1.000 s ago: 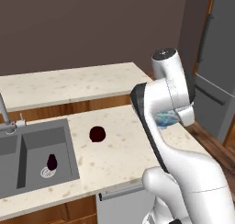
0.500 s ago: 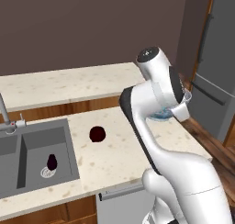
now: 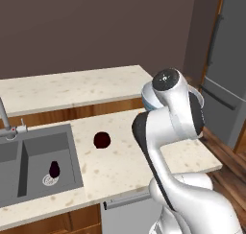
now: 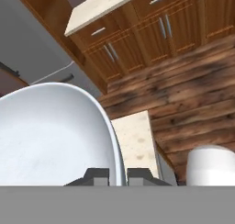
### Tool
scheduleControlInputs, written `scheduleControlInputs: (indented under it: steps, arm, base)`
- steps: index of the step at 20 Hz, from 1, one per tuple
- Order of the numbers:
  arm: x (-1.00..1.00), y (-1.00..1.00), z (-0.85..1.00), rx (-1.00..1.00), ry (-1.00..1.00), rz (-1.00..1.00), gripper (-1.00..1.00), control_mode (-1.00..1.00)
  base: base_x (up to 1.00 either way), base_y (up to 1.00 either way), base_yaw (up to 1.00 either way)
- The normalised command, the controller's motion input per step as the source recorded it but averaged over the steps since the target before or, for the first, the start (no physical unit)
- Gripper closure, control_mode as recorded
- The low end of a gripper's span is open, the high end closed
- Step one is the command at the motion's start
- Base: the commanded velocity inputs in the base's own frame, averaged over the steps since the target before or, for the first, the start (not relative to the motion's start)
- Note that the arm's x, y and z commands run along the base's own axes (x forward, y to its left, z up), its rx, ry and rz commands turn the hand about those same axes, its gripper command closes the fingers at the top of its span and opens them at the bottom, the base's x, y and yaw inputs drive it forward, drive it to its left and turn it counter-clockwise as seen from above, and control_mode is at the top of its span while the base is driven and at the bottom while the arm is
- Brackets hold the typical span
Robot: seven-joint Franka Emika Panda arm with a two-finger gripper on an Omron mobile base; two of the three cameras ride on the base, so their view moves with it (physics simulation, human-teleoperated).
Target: Clear the mugs and bowl far away from the sink.
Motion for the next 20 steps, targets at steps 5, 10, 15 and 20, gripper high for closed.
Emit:
scheduleControlInputs:
  steps: [5, 10, 15, 20]
  arm:
    - [-0.37, 0.00, 0.13, 0.00, -0.05, 0.00, 1.00, -1.00]
    - [-0.52, 0.00, 0.14, 0.00, -0.27, 0.00, 1.00, -1.00]
    - [-0.43, 0.01, 0.15, 0.00, -0.21, -0.01, 1.00, -1.00]
    - [-0.05, -0.03, 0.00, 0.01, 0.00, -0.01, 1.00, 1.00]
  base:
    - [0.00, 0.00, 0.00]
    - [0.00, 0.00, 0.00]
    - [0.00, 0.00, 0.00]
    - [0.00, -0.15, -0.19]
